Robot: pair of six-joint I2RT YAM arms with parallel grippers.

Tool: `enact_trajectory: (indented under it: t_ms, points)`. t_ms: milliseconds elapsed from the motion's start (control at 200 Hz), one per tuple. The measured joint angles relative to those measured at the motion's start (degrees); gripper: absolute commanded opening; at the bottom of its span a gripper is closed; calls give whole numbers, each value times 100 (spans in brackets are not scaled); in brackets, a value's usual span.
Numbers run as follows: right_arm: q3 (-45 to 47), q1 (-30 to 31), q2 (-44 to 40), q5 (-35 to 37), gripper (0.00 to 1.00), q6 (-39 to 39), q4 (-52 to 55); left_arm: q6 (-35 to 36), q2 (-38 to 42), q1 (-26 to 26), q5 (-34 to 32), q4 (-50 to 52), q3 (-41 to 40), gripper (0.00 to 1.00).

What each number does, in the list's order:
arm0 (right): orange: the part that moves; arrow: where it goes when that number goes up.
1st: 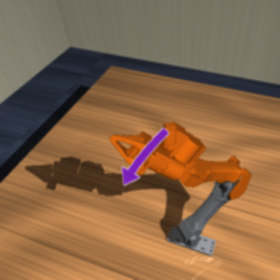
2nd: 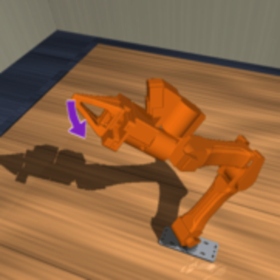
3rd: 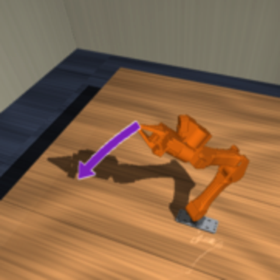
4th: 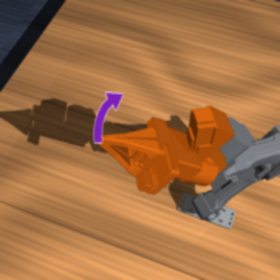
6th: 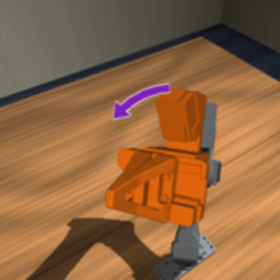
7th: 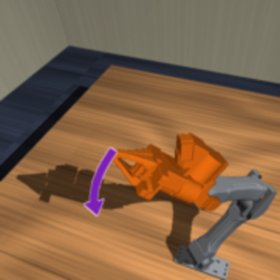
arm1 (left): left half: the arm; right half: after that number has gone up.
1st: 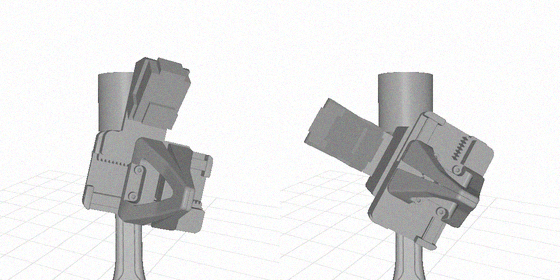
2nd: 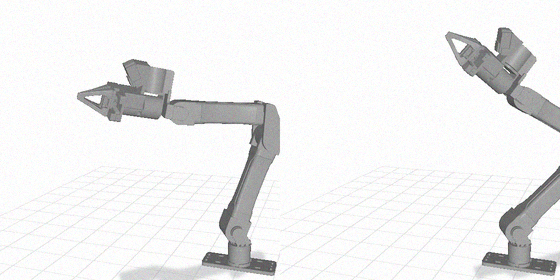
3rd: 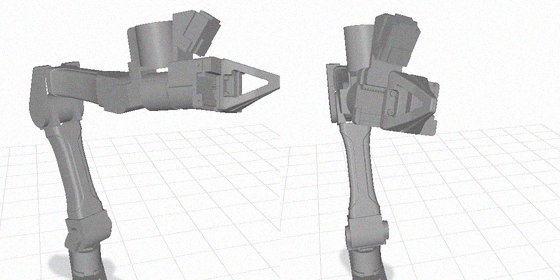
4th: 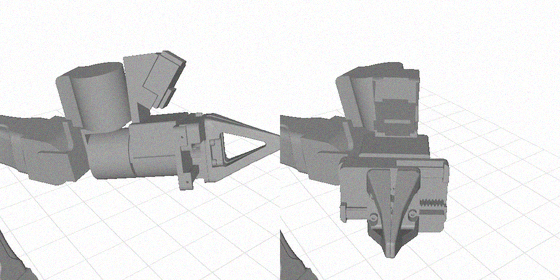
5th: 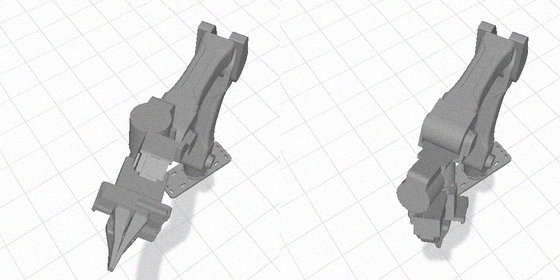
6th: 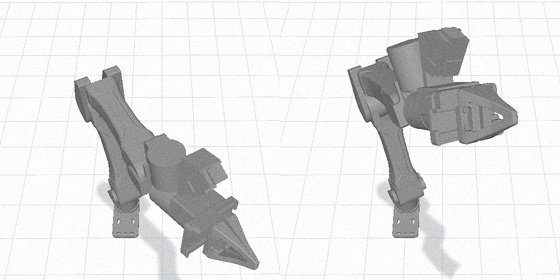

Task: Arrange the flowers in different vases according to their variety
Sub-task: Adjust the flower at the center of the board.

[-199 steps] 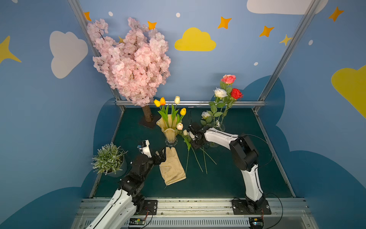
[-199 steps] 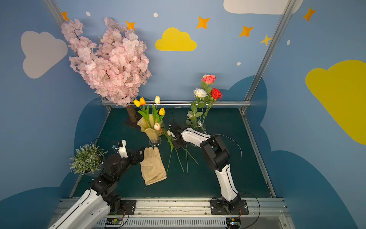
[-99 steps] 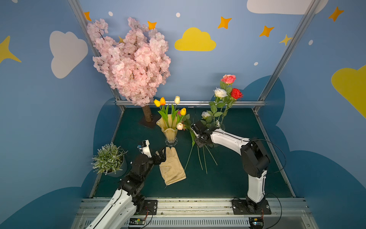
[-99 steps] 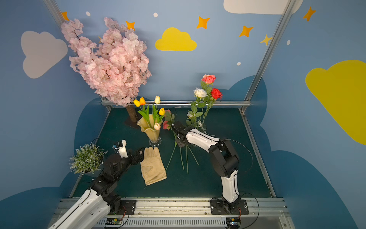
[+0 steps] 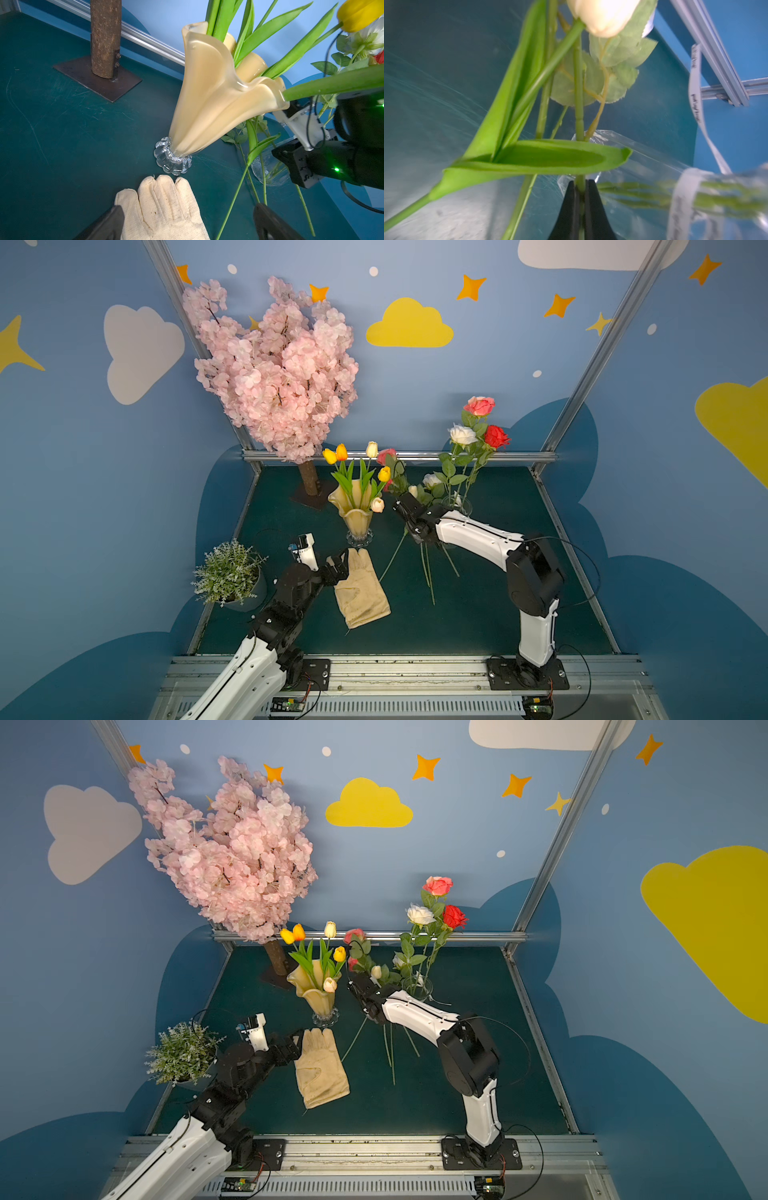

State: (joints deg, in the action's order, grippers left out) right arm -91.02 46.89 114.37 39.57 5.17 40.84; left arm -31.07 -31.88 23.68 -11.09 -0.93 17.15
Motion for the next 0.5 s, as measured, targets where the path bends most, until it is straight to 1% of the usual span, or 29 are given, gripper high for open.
enact_trajectory:
  t_ms: [90, 120, 165, 260, 385, 501]
  points:
    - [-186, 98, 177, 280, 0, 114, 435, 0, 0, 0, 15, 0, 0, 100]
    - [-175, 107, 151, 275, 0, 144, 527, 0, 0, 2, 20, 0, 0, 100]
    - [-131, 111, 70, 85, 0, 195, 581, 0, -2, 2, 35, 0, 0, 100]
    - [98, 4, -234, -673, 0, 262, 544, 17, -35, 2, 96, -7, 0, 100]
    - [542, -295, -680, -1945, 0, 391, 444, 81, -153, 13, 251, -68, 2, 100]
    - [682, -439, -702, -2673, 0, 481, 385, 129, -372, 57, 415, -149, 72, 100]
